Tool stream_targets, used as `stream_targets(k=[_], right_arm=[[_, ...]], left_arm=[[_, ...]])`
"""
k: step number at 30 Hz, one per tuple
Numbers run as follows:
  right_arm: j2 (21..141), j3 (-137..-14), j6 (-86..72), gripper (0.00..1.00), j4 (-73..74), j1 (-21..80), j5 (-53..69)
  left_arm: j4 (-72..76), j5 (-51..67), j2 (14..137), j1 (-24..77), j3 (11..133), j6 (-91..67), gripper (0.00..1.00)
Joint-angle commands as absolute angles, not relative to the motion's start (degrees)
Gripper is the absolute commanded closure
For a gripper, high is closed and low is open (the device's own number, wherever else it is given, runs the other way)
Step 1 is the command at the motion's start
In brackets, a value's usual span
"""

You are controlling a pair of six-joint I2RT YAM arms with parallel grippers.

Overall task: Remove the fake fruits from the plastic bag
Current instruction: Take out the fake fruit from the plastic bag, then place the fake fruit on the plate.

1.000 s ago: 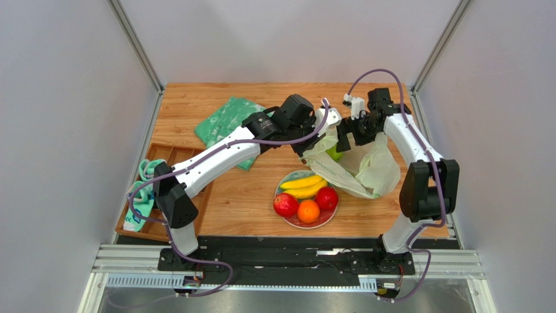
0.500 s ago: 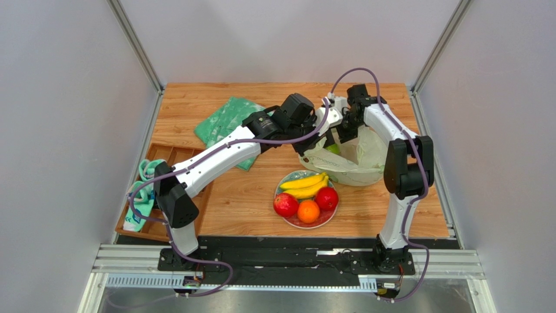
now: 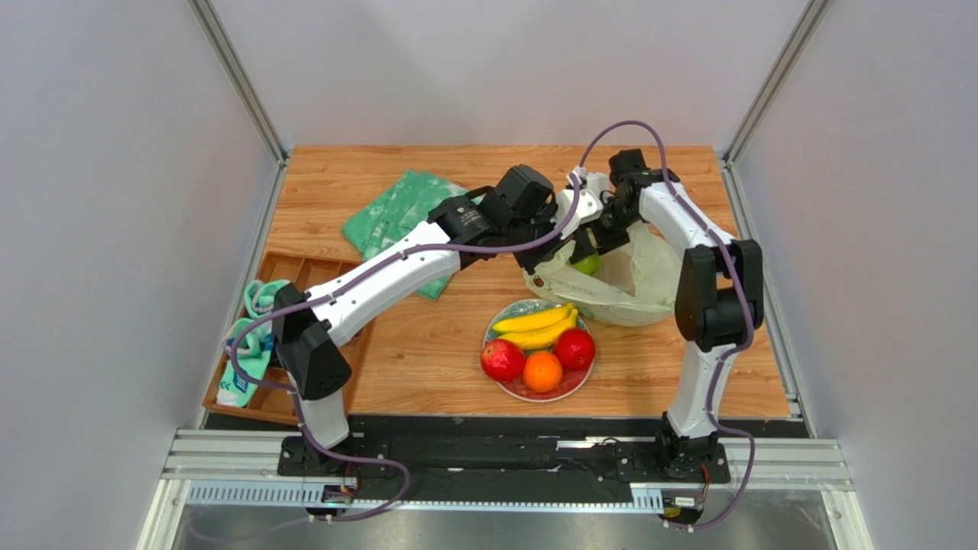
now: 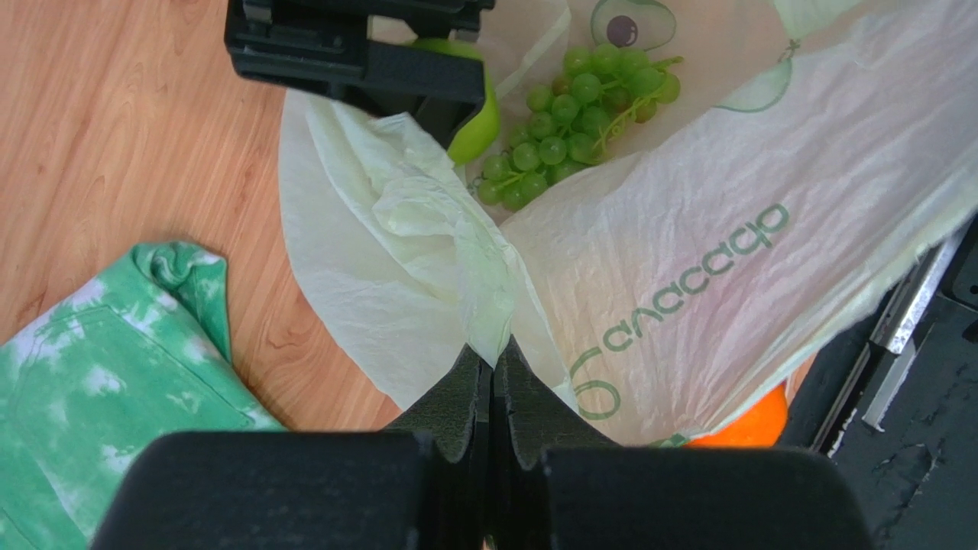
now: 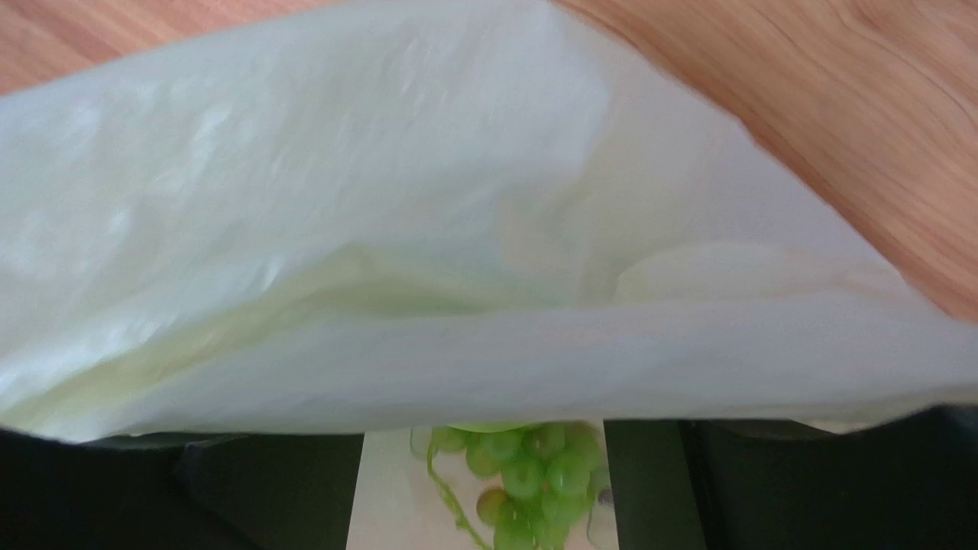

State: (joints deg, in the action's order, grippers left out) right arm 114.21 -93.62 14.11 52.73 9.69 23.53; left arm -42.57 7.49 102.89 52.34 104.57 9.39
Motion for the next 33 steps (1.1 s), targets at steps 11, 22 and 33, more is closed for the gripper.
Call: stream_targets(k=[11,22,33], right_arm=[[81.75,-85.43,22.23,0.70,61.78,5.89,22.67],[62.67,-82.89,31.64,0.63,67.77,14.13,36.47],[71.88,-83.49,38.22,0.62,63.28,33.39,33.67]], left_arm=[[-40.08,4.40,105.47,50.98,111.70,10.81,1.00],[-41.66,11.94,107.58,47.02,116.37,4.58,1.00],[-42.19,7.31,105.58,42.63,121.03,5.71,0.10]])
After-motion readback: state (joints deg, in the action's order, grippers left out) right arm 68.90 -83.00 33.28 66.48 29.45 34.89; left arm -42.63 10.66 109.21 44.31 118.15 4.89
